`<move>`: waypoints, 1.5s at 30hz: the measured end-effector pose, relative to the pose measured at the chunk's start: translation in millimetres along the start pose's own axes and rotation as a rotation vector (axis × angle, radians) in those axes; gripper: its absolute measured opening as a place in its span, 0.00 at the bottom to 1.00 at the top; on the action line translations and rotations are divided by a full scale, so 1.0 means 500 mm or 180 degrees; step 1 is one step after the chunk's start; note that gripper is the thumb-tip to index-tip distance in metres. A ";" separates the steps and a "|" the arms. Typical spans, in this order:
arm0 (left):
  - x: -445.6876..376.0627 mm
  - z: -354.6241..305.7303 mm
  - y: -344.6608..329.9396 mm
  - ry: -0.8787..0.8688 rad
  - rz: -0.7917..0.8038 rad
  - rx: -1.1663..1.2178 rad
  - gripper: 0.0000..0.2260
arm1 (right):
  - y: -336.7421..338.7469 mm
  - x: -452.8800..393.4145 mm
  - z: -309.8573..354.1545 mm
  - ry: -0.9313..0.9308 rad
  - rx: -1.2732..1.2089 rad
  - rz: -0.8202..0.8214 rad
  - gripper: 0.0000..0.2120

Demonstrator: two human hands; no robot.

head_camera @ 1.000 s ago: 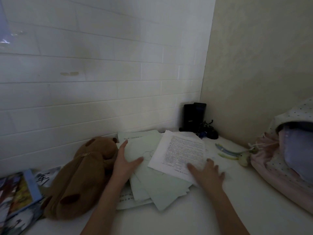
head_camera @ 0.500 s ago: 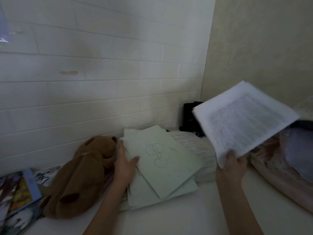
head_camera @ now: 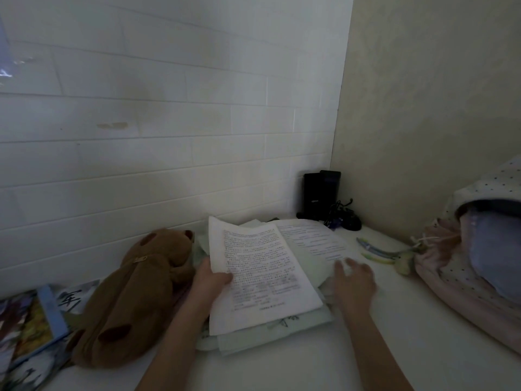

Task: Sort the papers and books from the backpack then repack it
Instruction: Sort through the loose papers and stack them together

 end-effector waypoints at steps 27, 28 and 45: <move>-0.009 -0.010 0.018 -0.0125 -0.0249 0.0034 0.21 | 0.114 0.019 0.039 0.0476 -0.0914 -0.1540 0.15; -0.009 -0.012 0.017 -0.0126 -0.0250 0.0027 0.20 | 0.116 0.017 0.050 0.0687 -0.0776 -0.1445 0.15; 0.007 -0.035 0.007 -0.0346 -0.0068 0.0015 0.10 | -0.093 0.037 0.018 0.0421 0.0915 0.1574 0.46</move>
Point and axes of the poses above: each hand's wrist, its own x-axis away from the middle knuckle, its own y-axis out of the back of the hand, z = x × y, the point moved 7 cm from there along -x, towards the middle knuckle, and after that the axes turned 2 degrees about -x, right-handed, at the moved point
